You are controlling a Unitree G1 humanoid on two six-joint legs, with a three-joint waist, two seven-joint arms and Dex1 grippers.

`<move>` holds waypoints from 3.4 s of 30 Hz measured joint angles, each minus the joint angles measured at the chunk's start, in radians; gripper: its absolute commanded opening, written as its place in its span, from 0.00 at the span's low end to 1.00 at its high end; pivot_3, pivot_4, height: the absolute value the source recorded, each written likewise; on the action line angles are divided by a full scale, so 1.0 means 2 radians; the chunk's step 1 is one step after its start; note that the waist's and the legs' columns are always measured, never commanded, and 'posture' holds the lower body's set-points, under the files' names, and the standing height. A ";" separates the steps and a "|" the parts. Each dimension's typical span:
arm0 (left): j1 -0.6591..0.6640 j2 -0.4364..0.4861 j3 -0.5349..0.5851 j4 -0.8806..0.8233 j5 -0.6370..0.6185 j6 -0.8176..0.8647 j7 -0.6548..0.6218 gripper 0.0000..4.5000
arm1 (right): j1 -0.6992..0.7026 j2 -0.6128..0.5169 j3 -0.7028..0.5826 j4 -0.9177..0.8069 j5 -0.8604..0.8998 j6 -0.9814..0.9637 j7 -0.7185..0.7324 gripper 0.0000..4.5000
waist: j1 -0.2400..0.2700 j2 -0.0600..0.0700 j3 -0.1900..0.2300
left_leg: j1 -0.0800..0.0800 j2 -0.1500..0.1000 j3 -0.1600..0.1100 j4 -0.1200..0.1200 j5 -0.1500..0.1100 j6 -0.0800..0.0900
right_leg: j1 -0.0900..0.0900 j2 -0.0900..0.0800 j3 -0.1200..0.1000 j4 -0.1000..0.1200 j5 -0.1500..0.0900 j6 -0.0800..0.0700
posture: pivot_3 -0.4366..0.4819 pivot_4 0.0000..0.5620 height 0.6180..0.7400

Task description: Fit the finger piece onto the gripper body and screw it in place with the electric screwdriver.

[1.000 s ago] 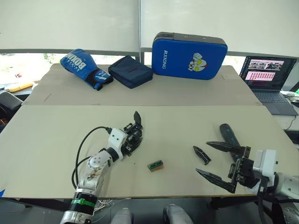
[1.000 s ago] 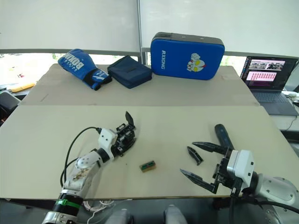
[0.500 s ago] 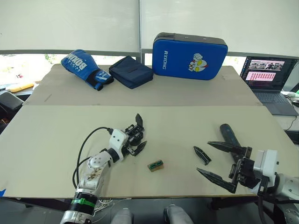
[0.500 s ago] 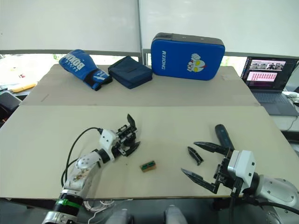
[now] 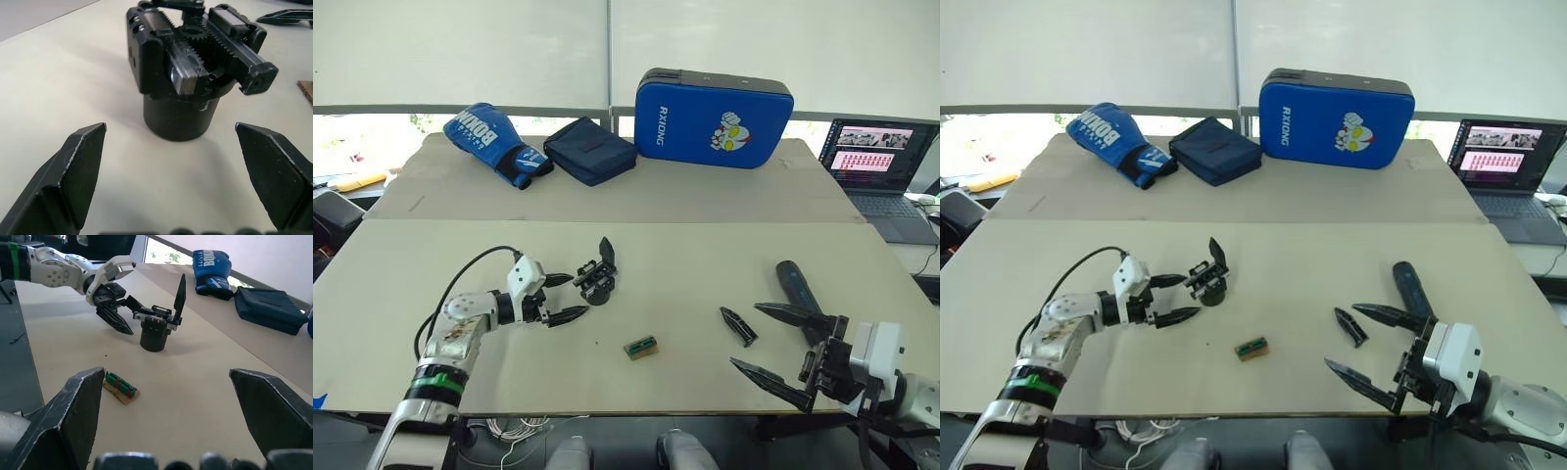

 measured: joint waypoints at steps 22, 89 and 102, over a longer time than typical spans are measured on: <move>0.002 -0.097 0.006 -0.006 0.036 -0.008 0.056 0.52 | 0.019 0.001 -0.018 -0.023 -0.001 0.000 -0.019 1.00 | -0.001 0.000 0.000 | -0.001 0.000 -0.001 0.000 0.000 0.000 | 0.000 -0.001 0.000 0.000 0.002 -0.003 | 0.48 0.27 1.00; -0.097 -0.108 -0.033 0.156 0.068 -0.102 -0.011 0.51 | 0.048 -0.003 -0.024 -0.043 0.004 0.009 -0.023 1.00 | -0.004 0.000 0.000 | 0.000 0.000 -0.001 0.000 0.000 0.000 | 0.000 0.000 0.000 0.000 0.001 -0.001 | 0.48 0.27 1.00; 0.003 -0.115 -0.033 -0.052 0.068 0.045 0.115 0.51 | 0.058 0.007 -0.019 -0.043 0.000 0.009 -0.021 1.00 | -0.003 0.000 0.000 | 0.000 0.000 -0.001 0.000 0.000 0.000 | 0.000 0.000 0.000 0.000 0.000 0.000 | 0.48 0.27 1.00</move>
